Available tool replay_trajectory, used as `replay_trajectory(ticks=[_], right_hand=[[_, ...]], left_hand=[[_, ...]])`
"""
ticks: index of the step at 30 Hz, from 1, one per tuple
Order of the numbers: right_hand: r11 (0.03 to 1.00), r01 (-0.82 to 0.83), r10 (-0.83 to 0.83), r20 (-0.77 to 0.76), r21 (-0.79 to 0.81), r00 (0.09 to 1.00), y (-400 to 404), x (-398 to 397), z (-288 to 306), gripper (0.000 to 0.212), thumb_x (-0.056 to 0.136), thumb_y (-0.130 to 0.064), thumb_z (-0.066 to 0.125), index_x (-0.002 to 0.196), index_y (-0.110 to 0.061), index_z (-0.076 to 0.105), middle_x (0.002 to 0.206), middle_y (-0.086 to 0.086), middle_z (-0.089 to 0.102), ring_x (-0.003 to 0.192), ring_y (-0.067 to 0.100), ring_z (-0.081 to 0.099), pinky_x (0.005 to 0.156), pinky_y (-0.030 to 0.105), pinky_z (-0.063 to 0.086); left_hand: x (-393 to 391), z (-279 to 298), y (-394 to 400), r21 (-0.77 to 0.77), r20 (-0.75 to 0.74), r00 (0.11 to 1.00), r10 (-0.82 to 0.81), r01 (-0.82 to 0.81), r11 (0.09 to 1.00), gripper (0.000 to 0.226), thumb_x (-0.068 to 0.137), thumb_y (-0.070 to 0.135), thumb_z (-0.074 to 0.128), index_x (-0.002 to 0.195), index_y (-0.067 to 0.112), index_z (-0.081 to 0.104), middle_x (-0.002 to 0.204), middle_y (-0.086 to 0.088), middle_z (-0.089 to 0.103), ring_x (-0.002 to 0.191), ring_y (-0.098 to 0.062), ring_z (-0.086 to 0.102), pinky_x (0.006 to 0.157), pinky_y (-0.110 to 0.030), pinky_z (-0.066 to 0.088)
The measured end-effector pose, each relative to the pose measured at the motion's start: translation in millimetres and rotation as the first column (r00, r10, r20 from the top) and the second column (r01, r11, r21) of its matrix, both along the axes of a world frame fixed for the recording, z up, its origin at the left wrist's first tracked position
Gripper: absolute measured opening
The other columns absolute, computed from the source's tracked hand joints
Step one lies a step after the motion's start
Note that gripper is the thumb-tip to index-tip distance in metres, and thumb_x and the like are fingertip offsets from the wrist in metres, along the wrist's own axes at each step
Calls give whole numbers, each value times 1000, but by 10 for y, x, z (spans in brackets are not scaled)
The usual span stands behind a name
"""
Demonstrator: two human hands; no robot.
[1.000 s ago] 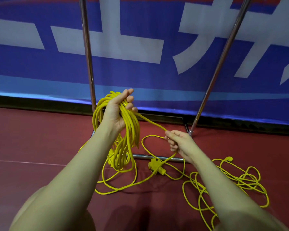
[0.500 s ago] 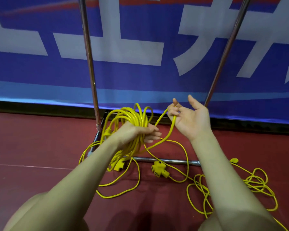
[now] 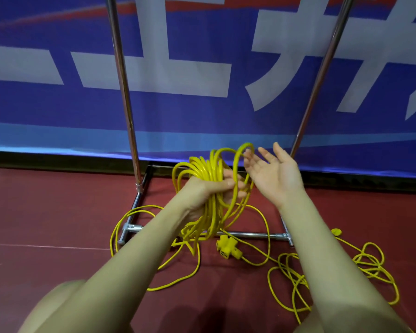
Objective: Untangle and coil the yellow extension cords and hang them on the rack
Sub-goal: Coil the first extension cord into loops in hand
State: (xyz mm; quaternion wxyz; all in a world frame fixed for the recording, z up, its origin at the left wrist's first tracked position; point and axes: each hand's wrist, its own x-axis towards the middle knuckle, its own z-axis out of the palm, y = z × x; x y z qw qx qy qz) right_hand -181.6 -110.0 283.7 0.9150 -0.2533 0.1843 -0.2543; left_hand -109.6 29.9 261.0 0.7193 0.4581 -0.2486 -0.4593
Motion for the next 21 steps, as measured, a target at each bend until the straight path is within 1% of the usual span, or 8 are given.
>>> replay_trajectory(ticks=[3, 6, 10, 14, 16, 18, 20, 21], right_hand=[[980, -60, 40, -107, -192, 993, 6, -43, -52, 27, 100, -28, 39, 92, -6, 53, 83, 14, 64, 79, 23, 61, 66, 26, 54], [867, -297, 183, -300, -400, 936, 123, -63, -153, 33, 100, -28, 35, 93, -6, 59, 81, 9, 69, 79, 20, 62, 72, 26, 50], [657, -537, 323, -447, -529, 834, 305, -11, -293, 27, 99, -25, 40, 99, -11, 63, 88, 1, 66, 82, 12, 60, 79, 25, 45], [502, -482, 224, -430, -718, 874, 398, 32, -297, 14, 87, -3, 59, 88, -15, 65, 73, -9, 67, 69, 3, 61, 69, 17, 45], [504, -411, 133, -402, -760, 906, 437, 48, -282, 14, 87, -1, 59, 84, -13, 66, 64, -7, 66, 59, 3, 61, 60, 14, 48], [587, -309, 62, -339, -748, 939, 436, 68, -249, 13, 93, -7, 54, 87, -11, 65, 58, -4, 60, 49, 8, 56, 52, 18, 48], [712, -171, -4, -248, -681, 969, 344, 86, -208, 16, 98, -14, 45, 92, -12, 60, 52, -3, 49, 37, 7, 40, 40, 17, 36], [777, -115, -23, -210, -619, 977, 278, 88, -184, 18, 101, -17, 41, 92, -13, 56, 49, -4, 43, 34, 5, 31, 37, 13, 27]], left_hand=[[105, 103, -43, -128, -215, 956, 199, -230, 965, 18, 94, -2, 43, 91, 8, 58, 75, -5, 73, 68, -19, 72, 65, -32, 57], [227, 164, -47, -178, -396, 869, 296, -389, 904, 16, 96, 1, 43, 93, 10, 56, 77, -3, 73, 71, -19, 72, 76, -36, 54], [282, 204, -14, -182, -450, 826, 341, -458, 870, 11, 95, 3, 47, 94, 11, 54, 78, -2, 74, 72, -17, 72, 68, -34, 57], [326, 208, 34, -204, -445, 824, 350, -474, 857, 11, 95, 2, 47, 98, 9, 54, 80, -4, 74, 75, -18, 72, 64, -31, 58], [352, 203, 69, -199, -425, 837, 345, -458, 866, 14, 94, 1, 46, 102, 7, 57, 85, -5, 74, 80, -17, 72, 70, -30, 58], [384, 194, 121, -181, -402, 845, 354, -452, 873, 19, 93, 0, 44, 103, 7, 59, 88, -5, 74, 86, -17, 70, 85, -31, 53], [415, 172, 172, -185, -399, 847, 351, -449, 874, 22, 92, -1, 40, 103, 7, 58, 89, -6, 74, 83, -17, 71, 90, -33, 50], [424, 157, 187, -191, -395, 852, 343, -442, 876, 22, 92, -2, 38, 102, 6, 57, 88, -6, 74, 74, -17, 71, 84, -32, 53]])
